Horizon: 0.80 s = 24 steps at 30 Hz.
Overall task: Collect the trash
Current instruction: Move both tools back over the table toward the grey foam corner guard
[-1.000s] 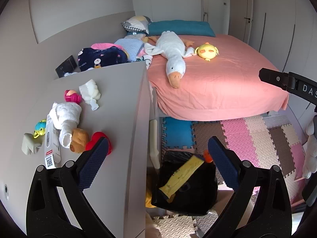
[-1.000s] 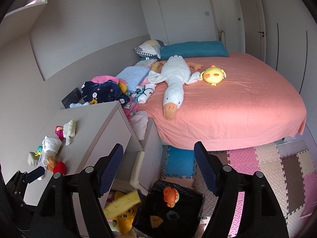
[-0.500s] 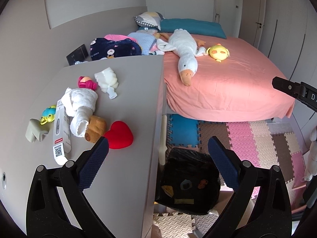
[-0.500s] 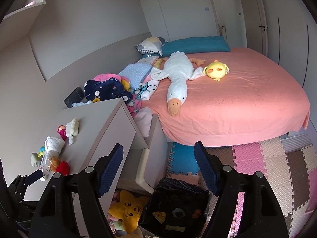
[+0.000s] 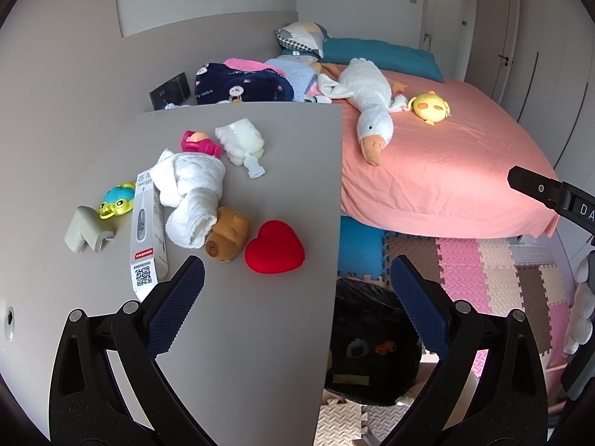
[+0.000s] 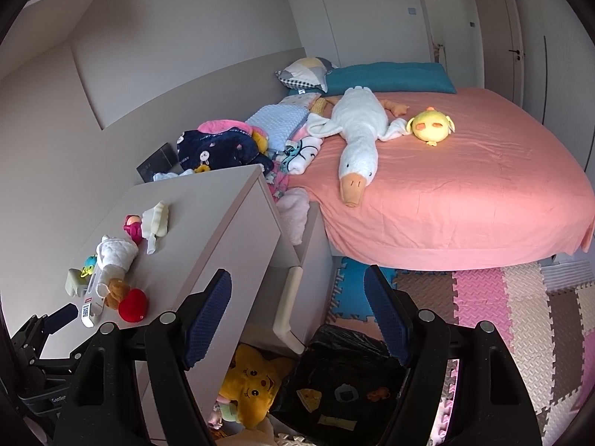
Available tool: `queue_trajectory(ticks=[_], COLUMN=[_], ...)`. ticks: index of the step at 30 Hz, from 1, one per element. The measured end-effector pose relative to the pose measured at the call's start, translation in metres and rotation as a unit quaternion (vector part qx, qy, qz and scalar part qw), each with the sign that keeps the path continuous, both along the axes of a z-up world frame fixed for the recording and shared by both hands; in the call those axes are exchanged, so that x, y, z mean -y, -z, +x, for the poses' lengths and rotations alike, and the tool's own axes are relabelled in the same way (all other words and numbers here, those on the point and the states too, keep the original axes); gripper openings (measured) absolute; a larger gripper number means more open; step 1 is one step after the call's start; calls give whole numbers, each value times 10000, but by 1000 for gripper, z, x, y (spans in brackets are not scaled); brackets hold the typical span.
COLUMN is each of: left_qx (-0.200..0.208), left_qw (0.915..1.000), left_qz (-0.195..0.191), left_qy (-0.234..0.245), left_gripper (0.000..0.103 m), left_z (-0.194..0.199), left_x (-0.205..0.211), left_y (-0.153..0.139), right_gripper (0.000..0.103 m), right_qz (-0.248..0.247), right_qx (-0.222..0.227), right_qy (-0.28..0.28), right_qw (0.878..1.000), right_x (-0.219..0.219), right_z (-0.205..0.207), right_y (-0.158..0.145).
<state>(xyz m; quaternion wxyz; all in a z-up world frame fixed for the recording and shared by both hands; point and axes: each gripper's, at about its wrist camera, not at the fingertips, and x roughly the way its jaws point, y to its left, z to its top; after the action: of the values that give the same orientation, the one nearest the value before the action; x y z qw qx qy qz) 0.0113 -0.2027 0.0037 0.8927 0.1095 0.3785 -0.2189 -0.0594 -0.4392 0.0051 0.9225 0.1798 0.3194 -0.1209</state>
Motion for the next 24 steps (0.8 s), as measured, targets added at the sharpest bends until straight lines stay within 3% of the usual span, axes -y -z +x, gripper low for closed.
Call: queue_trajectory(ticks=[24], left_qx=[-25], left_qw=[9967], left_qz=[-15], left_qy=[-817], left_gripper=[97], left_z=[31], left_x=[-86], left_y=[0], right_gripper=[74], right_qz=[-118], right_qx=[-321], right_qy=[-967], right_qw=[9947], right_x=[-84], right_z=[62], right_y=[18])
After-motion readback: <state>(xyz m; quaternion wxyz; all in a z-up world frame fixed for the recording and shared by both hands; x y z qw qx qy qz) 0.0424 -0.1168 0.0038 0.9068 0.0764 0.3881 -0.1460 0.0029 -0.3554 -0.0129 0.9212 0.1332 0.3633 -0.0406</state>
